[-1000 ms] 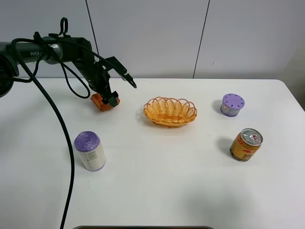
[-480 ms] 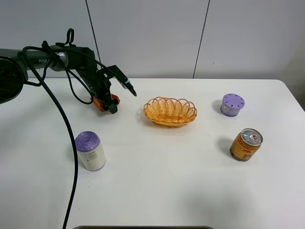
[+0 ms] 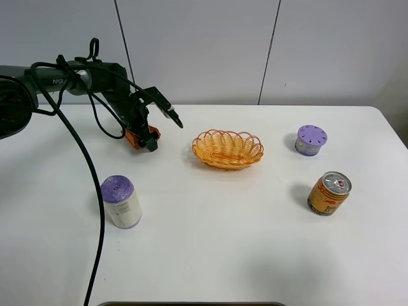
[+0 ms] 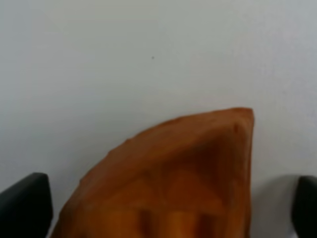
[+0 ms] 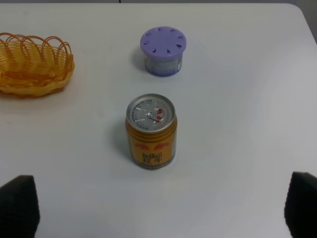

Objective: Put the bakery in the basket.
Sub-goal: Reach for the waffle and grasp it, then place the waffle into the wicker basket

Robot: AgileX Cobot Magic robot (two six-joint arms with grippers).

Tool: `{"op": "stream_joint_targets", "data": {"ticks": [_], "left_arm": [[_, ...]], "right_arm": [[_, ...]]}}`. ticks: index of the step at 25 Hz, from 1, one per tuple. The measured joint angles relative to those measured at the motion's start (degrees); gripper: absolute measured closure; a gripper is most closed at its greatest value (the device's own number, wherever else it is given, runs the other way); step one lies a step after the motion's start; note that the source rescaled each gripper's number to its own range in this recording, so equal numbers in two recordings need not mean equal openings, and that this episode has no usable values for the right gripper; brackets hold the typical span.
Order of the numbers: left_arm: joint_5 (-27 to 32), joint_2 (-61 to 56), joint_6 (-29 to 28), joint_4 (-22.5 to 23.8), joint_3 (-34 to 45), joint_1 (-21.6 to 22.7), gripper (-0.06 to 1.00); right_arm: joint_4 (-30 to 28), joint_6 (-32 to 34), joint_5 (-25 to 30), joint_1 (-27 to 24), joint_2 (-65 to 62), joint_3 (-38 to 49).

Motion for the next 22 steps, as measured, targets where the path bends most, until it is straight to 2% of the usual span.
{"op": "stream_joint_targets", "data": {"ticks": [1, 3, 4, 7, 22], "left_arm": [[0.00, 0.00, 0.00, -0.01, 0.00, 0.00, 0.23], [-0.06, 0.12, 0.19, 0.18, 0.00, 0.05, 0.87], [-0.01, 0.11, 0.33, 0.25, 0.00, 0.05, 0.94], [0.12, 0.19, 0.54, 0.36, 0.00, 0.05, 0.87], [0.18, 0.24, 0.58, 0.66, -0.07, 0.05, 0.87]], "right_arm": [[0.00, 0.00, 0.00, 0.00, 0.00, 0.00], [0.00, 0.00, 0.00, 0.00, 0.00, 0.00], [0.00, 0.00, 0.00, 0.00, 0.00, 0.00], [0.00, 0.00, 0.00, 0.00, 0.00, 0.00], [0.00, 0.00, 0.00, 0.00, 0.00, 0.00]]}}
